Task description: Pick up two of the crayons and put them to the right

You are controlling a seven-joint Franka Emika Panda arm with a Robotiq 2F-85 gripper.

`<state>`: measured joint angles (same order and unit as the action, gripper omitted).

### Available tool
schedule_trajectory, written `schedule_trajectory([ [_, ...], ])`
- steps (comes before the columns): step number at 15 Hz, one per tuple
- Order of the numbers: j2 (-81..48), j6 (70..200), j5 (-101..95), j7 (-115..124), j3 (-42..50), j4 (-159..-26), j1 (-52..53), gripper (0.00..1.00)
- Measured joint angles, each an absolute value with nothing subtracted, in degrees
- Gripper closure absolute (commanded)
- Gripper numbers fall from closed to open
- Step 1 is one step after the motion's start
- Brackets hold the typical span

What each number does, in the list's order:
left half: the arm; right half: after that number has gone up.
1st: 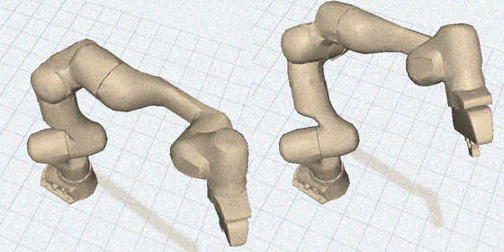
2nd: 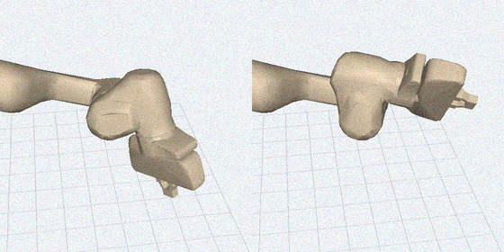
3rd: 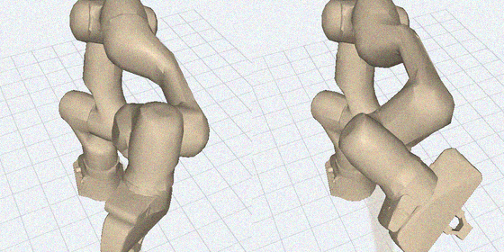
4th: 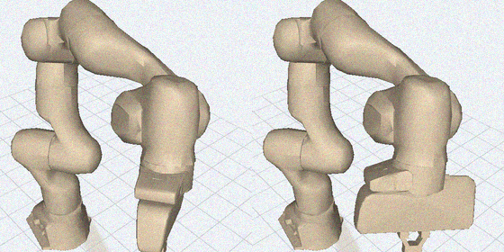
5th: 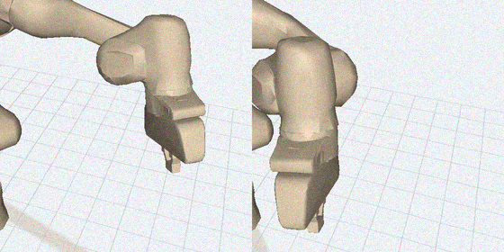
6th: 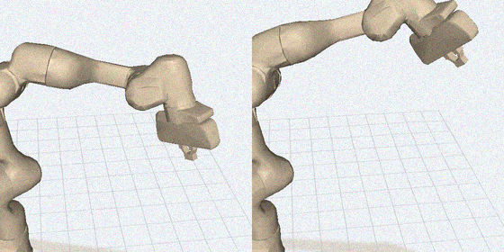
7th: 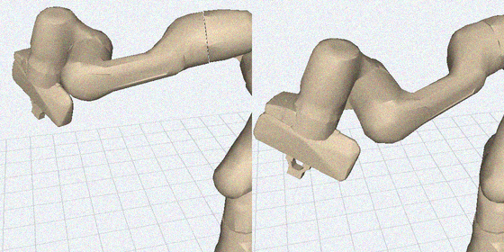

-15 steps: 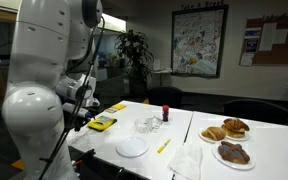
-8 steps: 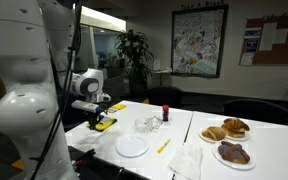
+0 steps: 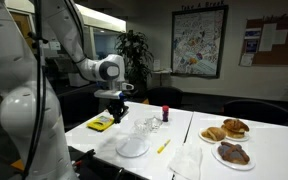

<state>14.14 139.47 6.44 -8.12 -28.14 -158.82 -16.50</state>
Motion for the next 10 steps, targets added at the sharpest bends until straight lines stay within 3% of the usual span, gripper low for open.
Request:
schedule_trajectory([
  [4,17.22,134.87,-7.95,-7.96,-13.23,-158.78,-11.65,0.96],
  [10,16.72,138.47,-35.30,0.55,-7.09,-158.96,-11.74,0.96],
])
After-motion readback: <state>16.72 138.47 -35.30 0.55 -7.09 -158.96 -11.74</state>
